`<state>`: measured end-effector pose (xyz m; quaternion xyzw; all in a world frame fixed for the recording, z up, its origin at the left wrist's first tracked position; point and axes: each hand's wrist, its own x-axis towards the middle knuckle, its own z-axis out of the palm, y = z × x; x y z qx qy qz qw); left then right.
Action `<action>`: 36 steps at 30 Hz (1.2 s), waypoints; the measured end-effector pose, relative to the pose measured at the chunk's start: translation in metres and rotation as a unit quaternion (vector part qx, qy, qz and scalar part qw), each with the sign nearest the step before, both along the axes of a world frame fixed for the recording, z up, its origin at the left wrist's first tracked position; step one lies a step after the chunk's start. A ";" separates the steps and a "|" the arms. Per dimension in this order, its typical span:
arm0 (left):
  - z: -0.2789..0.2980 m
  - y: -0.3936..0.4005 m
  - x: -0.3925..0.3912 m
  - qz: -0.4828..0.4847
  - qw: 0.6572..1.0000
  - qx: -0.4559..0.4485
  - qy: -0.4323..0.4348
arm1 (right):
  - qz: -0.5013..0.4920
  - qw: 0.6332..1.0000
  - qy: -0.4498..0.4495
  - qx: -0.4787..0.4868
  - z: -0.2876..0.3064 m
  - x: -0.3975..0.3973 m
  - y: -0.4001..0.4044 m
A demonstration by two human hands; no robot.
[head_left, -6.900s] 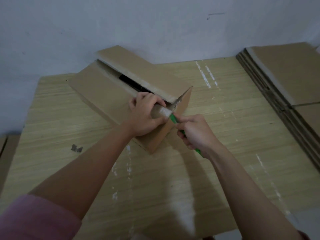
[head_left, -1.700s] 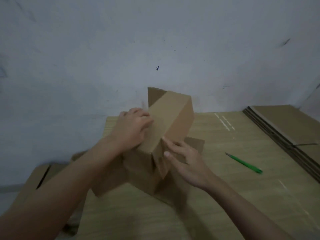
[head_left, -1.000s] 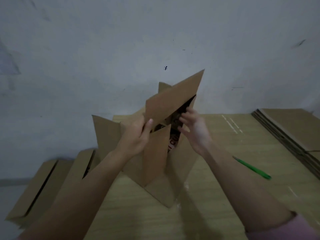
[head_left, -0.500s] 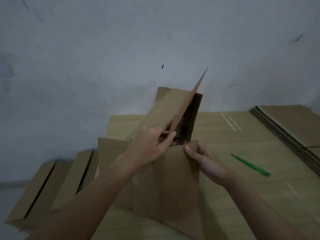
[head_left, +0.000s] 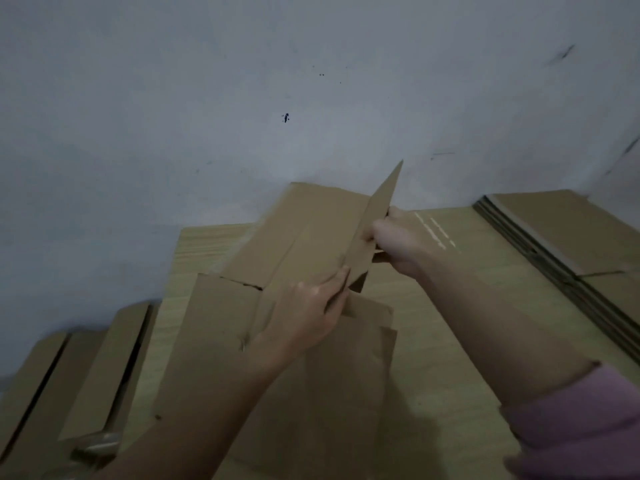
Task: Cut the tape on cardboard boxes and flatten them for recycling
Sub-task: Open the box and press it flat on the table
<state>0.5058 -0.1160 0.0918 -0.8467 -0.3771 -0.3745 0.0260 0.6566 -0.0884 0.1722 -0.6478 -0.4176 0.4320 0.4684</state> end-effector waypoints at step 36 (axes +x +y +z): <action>-0.154 0.149 -0.060 0.267 0.897 -0.320 0.148 | 0.129 0.797 -0.565 -0.170 -0.216 0.024 0.118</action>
